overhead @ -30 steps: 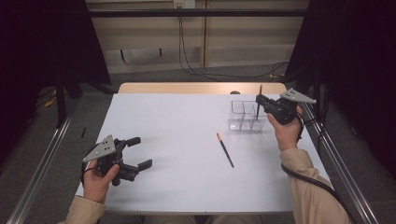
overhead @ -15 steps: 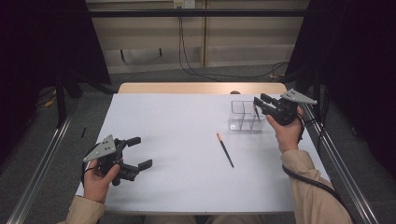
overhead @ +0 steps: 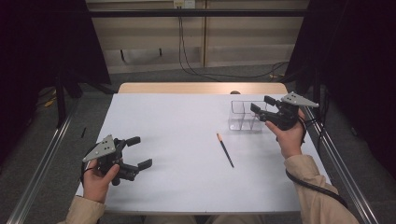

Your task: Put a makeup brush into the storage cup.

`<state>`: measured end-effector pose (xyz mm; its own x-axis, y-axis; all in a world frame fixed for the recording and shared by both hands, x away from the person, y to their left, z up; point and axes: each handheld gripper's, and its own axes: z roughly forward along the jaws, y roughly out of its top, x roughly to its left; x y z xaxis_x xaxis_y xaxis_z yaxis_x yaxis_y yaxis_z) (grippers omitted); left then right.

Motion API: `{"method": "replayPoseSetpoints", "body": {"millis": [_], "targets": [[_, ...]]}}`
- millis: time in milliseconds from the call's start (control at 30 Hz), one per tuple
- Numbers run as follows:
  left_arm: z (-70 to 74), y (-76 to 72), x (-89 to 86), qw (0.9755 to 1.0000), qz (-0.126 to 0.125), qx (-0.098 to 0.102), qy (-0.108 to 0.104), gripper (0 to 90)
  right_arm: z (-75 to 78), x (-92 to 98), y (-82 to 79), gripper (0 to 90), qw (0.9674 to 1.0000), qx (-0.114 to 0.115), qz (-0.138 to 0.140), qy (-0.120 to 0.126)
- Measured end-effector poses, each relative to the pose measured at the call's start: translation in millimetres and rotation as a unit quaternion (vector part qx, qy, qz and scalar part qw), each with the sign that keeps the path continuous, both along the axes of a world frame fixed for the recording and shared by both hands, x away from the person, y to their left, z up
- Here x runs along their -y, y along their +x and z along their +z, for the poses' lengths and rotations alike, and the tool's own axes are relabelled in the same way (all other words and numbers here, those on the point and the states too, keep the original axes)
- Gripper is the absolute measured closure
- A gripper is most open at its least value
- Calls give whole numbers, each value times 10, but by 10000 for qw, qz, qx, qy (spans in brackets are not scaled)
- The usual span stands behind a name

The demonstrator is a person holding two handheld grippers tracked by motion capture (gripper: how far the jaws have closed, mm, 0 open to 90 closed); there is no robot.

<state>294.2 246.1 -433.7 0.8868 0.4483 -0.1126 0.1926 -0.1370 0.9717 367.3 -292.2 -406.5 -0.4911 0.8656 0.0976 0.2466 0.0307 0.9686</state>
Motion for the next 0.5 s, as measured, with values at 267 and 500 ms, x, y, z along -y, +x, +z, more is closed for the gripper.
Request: {"method": "replayPoseSetpoints", "body": {"millis": [267, 500], "targets": [[9, 2, -12, 10000, 16, 21, -4, 26, -4, 2, -140, 199, 9996, -22, 227, -145], [10, 6, -9, 10000, 25, 20, -1, 26, -3, 6, -284, 163, 9991, -23, 378, -209]]}}
